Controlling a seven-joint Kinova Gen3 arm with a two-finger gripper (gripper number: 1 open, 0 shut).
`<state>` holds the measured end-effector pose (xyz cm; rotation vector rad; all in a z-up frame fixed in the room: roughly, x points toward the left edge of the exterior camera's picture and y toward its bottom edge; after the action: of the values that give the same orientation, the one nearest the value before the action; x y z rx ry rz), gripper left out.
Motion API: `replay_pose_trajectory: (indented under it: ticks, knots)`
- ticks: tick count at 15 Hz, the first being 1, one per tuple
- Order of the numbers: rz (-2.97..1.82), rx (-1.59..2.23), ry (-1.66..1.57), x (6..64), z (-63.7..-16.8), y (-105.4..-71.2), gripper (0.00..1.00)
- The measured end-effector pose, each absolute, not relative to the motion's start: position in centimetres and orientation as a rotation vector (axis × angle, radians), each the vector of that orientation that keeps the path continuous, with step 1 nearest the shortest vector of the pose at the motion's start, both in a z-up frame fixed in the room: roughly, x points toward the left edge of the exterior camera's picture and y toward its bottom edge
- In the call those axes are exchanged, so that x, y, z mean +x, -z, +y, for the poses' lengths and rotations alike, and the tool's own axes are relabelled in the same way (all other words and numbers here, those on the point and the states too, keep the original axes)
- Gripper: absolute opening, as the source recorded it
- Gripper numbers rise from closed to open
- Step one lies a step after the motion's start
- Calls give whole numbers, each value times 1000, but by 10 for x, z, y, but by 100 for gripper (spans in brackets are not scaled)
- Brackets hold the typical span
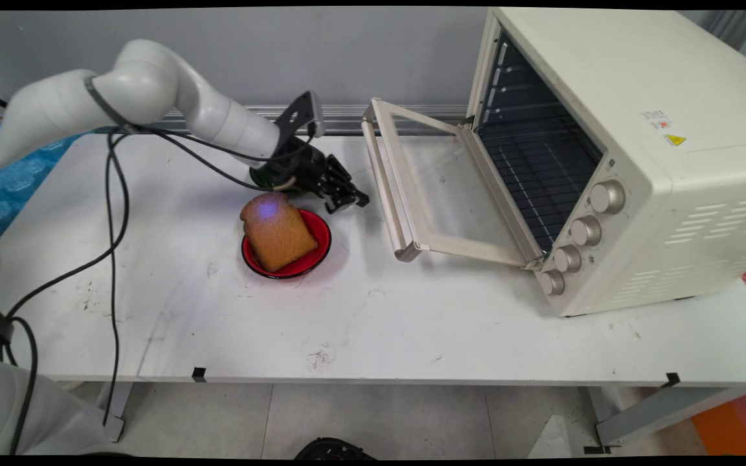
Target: Close the oven
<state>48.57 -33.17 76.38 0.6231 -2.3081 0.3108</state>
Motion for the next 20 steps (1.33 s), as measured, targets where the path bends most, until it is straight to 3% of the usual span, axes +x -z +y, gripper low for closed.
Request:
replay_pose_trajectory:
  ticks: [11, 20]
  knots:
    - [-2261, 631, -309, 451, -379, -728, 0]
    - [-2197, 658, -303, 433, -401, -760, 0]
